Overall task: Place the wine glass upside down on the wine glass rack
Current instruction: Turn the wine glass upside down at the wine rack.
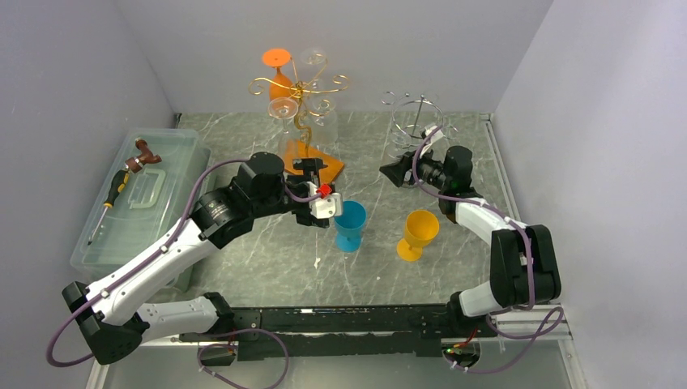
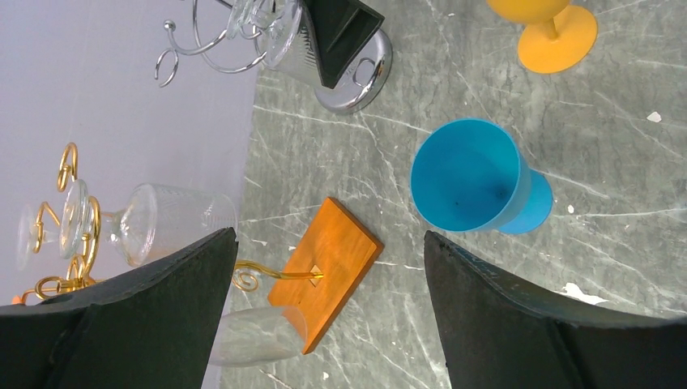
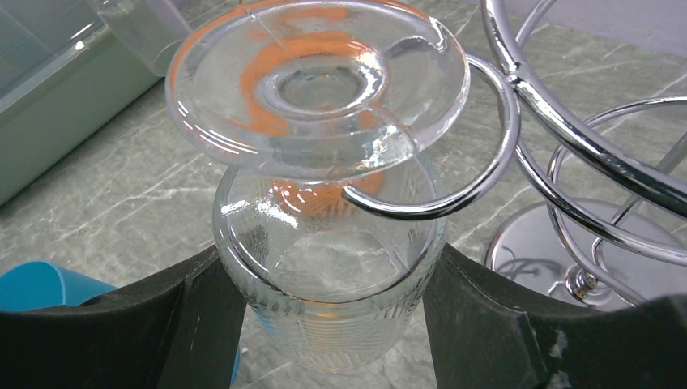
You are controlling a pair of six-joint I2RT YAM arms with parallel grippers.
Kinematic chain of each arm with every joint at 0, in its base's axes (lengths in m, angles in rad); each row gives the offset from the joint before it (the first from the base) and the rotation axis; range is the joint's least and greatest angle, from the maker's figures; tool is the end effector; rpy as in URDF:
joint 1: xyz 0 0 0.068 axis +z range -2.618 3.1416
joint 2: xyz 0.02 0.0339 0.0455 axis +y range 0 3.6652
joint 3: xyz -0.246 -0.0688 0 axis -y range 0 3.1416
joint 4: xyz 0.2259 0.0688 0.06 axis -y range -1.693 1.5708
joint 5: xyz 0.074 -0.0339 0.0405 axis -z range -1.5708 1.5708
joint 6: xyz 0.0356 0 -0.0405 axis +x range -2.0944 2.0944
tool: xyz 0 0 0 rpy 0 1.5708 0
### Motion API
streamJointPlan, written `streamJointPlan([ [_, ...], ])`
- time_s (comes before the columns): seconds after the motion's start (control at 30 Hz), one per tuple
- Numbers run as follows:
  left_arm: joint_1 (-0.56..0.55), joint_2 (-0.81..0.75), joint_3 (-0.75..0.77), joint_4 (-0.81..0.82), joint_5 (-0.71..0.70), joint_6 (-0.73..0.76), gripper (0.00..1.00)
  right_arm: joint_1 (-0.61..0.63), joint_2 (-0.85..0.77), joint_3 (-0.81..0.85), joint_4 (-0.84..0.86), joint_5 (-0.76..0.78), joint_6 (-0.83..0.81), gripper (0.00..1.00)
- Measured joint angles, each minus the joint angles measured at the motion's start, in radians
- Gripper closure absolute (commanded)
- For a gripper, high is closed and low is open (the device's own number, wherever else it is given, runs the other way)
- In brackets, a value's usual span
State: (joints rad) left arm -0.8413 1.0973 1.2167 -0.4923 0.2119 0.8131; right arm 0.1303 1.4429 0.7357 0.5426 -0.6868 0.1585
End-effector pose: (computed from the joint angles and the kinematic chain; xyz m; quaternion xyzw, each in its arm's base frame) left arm 0.1452 -0.1737 0.3793 0.6449 0.5121 -0.0952 0.5593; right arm 0.2940 0.0613 0.2397 -0.2076 0.7213 0.3418 0.5655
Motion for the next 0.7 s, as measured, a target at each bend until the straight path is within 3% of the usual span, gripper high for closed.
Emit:
streamJointPlan([
  [0.7,0.000,0.000,0.000,-0.002,0.012,-0.019,0.09,-0.023,0.063,-0.010,0.092,0.031,0.064,0.71],
])
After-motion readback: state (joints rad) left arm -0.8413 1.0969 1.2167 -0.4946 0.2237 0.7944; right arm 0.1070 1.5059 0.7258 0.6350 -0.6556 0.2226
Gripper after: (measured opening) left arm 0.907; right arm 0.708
